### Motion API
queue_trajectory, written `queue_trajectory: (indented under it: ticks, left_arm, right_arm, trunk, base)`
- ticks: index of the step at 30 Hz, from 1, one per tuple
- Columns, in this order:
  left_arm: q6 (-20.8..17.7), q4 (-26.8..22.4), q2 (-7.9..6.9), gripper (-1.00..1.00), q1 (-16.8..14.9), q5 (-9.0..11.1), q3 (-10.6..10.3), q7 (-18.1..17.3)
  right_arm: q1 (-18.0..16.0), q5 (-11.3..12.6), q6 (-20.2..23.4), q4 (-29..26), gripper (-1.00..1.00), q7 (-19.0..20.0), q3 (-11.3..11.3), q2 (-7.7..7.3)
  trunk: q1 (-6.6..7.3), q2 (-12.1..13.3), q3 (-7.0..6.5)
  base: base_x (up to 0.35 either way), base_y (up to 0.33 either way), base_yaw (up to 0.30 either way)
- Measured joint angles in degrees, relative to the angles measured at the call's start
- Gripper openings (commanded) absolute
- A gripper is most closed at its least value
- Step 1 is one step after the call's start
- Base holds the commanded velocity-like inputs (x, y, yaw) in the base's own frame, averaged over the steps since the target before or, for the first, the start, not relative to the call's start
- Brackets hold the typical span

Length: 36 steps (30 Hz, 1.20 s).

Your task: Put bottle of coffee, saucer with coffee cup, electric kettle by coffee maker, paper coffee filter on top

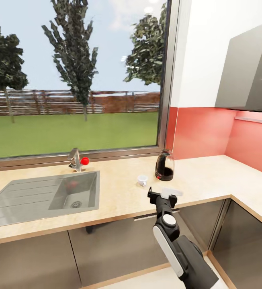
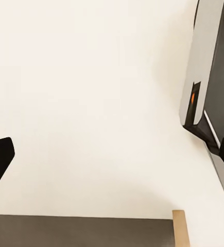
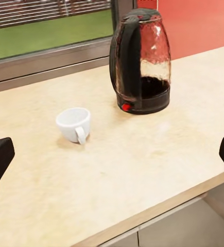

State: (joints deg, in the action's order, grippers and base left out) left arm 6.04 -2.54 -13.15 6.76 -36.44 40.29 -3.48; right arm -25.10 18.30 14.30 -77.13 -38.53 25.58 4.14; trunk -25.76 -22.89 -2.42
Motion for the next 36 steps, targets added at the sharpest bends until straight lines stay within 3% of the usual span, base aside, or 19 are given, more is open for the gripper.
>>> queue_trajectory:
  ticks: [16, 36]
  left_arm:
    - [-0.06, 0.15, 0.13, 1.00, -0.01, 0.00, -0.01, 0.01]
    - [-0.15, 0.26, 0.13, 1.00, -0.02, -0.09, 0.00, -0.08]
  right_arm:
    - [0.00, 0.07, -0.03, 0.04, 1.00, 0.07, 0.07, -0.43]
    - [0.03, 0.09, -0.18, 2.21, 1.00, 0.07, 0.06, -0.43]
  trunk:
    - [0.01, 0.00, 0.00]
    - [0.03, -0.01, 0.33]
  base:
    - [0.012, 0.000, 0.000]
    - [0.282, 0.000, 0.100]
